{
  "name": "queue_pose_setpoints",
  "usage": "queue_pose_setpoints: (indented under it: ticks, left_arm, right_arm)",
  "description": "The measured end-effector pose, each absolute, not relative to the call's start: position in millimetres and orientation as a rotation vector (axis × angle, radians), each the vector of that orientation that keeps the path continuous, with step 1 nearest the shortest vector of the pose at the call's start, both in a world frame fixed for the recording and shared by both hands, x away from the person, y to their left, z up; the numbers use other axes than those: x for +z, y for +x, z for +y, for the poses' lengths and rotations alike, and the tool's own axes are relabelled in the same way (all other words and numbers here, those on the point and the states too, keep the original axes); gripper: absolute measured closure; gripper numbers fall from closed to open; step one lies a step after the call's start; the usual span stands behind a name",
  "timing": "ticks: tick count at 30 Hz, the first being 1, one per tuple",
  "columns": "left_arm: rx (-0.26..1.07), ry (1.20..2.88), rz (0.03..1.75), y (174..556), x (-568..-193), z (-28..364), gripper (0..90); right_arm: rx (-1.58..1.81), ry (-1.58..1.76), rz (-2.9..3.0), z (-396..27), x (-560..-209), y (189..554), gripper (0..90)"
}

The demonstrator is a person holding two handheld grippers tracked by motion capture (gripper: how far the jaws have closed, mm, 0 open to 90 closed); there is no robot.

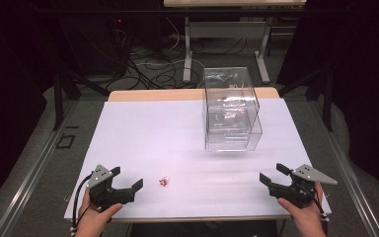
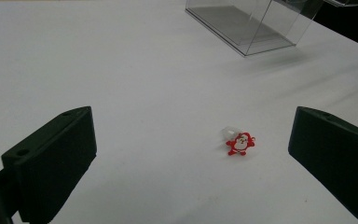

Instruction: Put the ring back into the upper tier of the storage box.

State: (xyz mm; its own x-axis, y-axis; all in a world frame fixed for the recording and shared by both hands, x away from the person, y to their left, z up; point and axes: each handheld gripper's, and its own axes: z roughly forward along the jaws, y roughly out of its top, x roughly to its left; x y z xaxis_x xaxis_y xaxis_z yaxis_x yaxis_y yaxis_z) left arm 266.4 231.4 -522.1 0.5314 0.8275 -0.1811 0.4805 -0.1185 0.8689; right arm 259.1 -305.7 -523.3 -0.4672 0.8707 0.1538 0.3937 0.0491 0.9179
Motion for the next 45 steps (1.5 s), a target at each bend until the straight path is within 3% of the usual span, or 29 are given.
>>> queue_pose_setpoints:
  ticks: [34, 45]
  left_arm:
    - [0.371, 1.71, 1.086, 273.7, -482.9, 203.9, 5.1]
    - [0.363, 1.695, 1.091, 282.3, -477.9, 183.5, 10.8]
  right_arm:
    - [1.438, 1.276, 1.862, -301.5, -521.7, 254.4, 19.8]
    - [1.412, 1.289, 1.9, -303.2, -520.5, 253.7, 19.8]
